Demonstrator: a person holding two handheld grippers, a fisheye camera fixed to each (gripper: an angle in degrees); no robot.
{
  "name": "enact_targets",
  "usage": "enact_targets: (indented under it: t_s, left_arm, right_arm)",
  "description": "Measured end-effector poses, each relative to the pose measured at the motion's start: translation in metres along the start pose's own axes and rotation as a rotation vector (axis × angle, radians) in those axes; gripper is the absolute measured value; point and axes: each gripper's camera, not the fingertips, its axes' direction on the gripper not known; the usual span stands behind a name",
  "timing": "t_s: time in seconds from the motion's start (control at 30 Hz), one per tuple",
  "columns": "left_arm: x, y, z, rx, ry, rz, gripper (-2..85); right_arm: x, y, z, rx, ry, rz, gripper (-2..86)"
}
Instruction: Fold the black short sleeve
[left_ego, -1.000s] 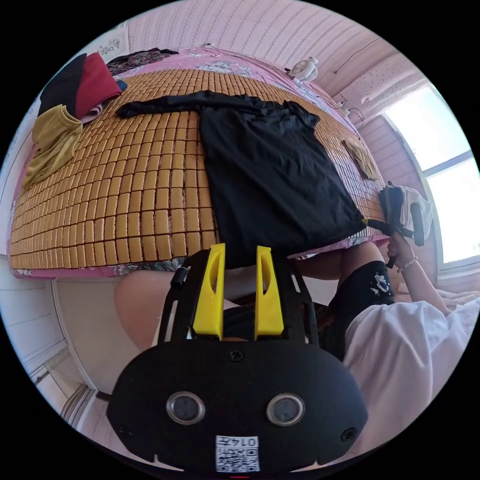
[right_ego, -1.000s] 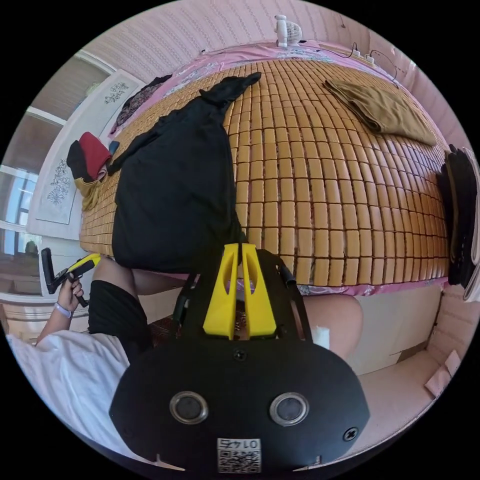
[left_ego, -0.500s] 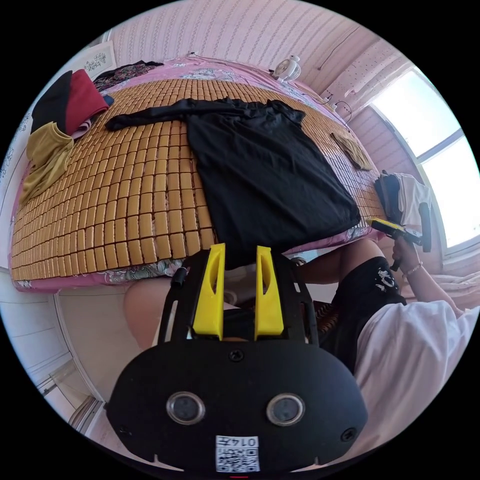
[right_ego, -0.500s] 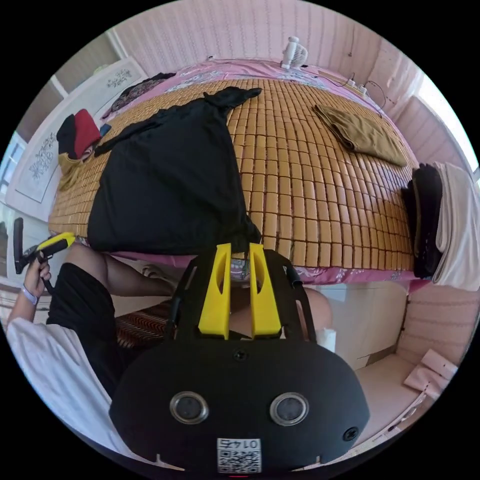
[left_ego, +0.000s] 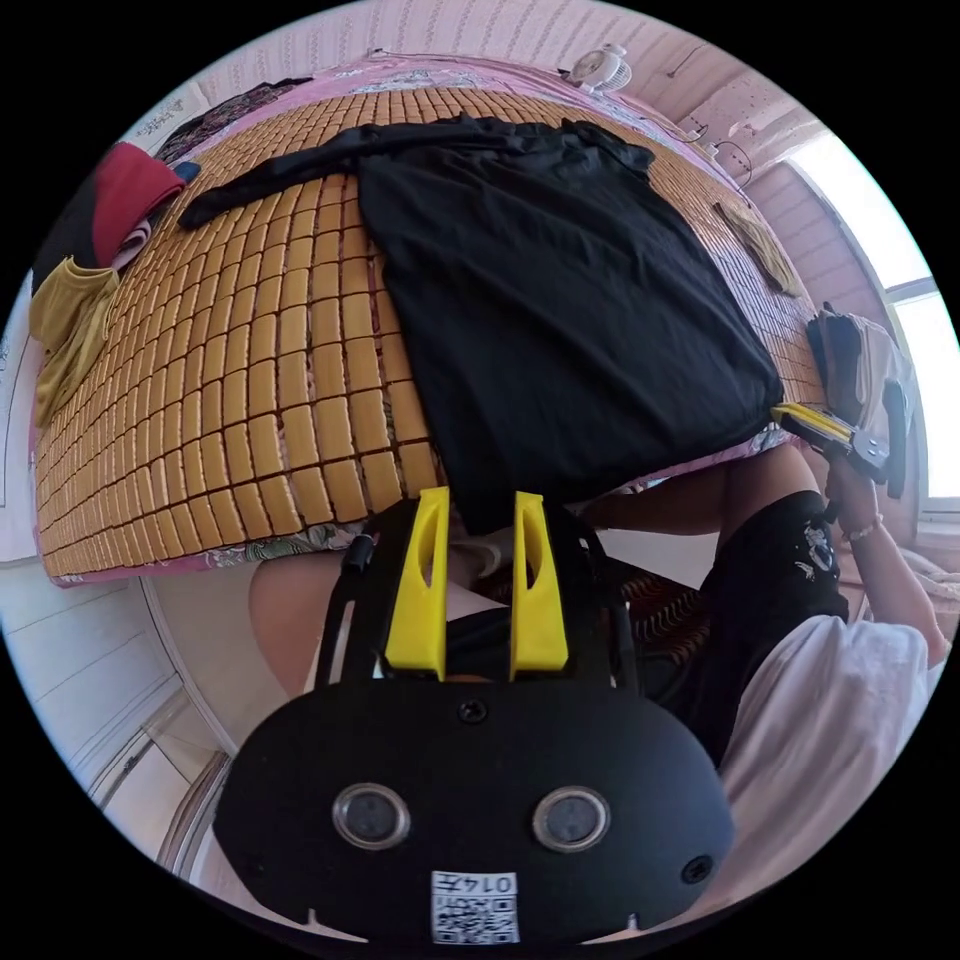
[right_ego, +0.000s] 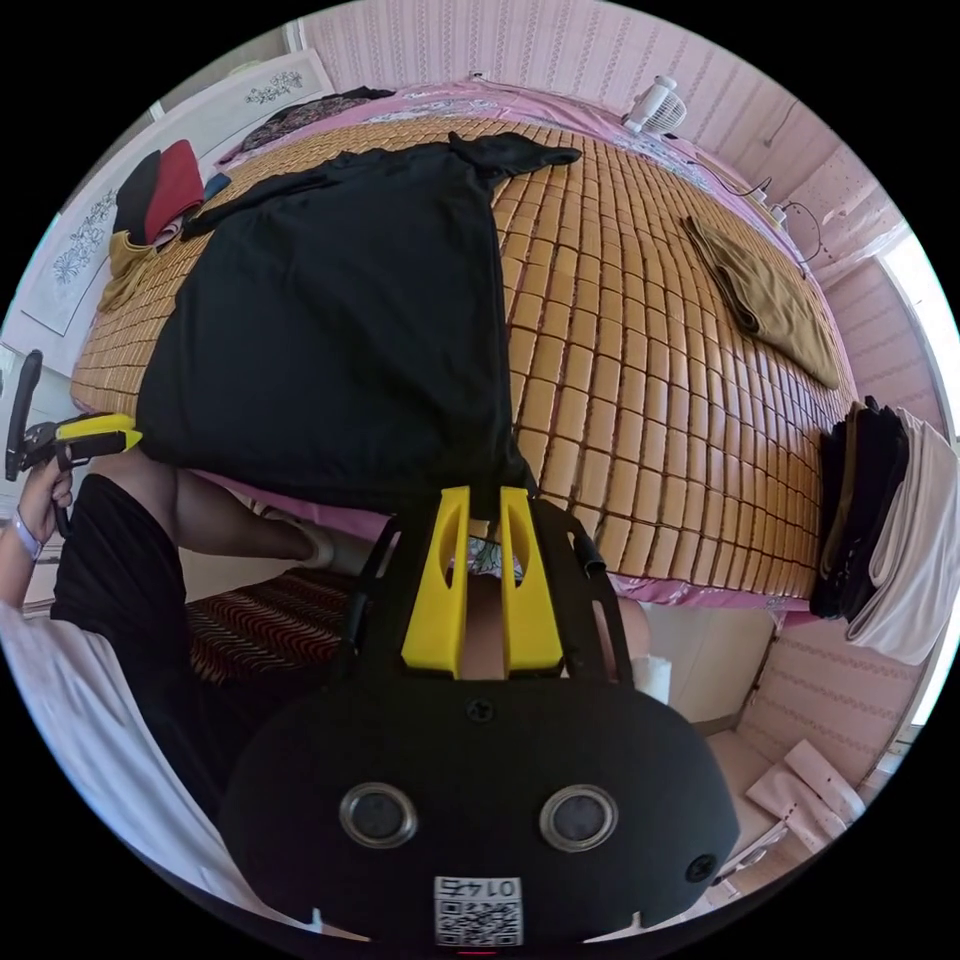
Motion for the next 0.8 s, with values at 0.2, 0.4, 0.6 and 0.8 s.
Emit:
enact_targets:
  t_s: [0.2,0.4,0.6,0.8]
  left_arm:
    - [0.003,-0.002,0.007,-0.018,-0.083,0.036,7.1]
    - [0.002,-0.001,0.01,-0.02,-0.1,0.03,6.9]
    - [0.0,0.001,0.012,-0.035,-0.139,0.024,3.7]
    - [-0.01,0.006,0.01,-0.028,-0.145,0.006,-0.4]
  right_arm:
    - [-0.006,0.005,0.001,0.011,-0.002,-0.004,5.0]
    - [-0.007,0.01,0.003,0.018,-0.001,-0.004,4.1]
    - [-0.007,0.021,-0.002,0.065,0.031,-0.006,1.2]
    - [0.004,0.033,-0.012,0.098,0.003,0.005,0.6]
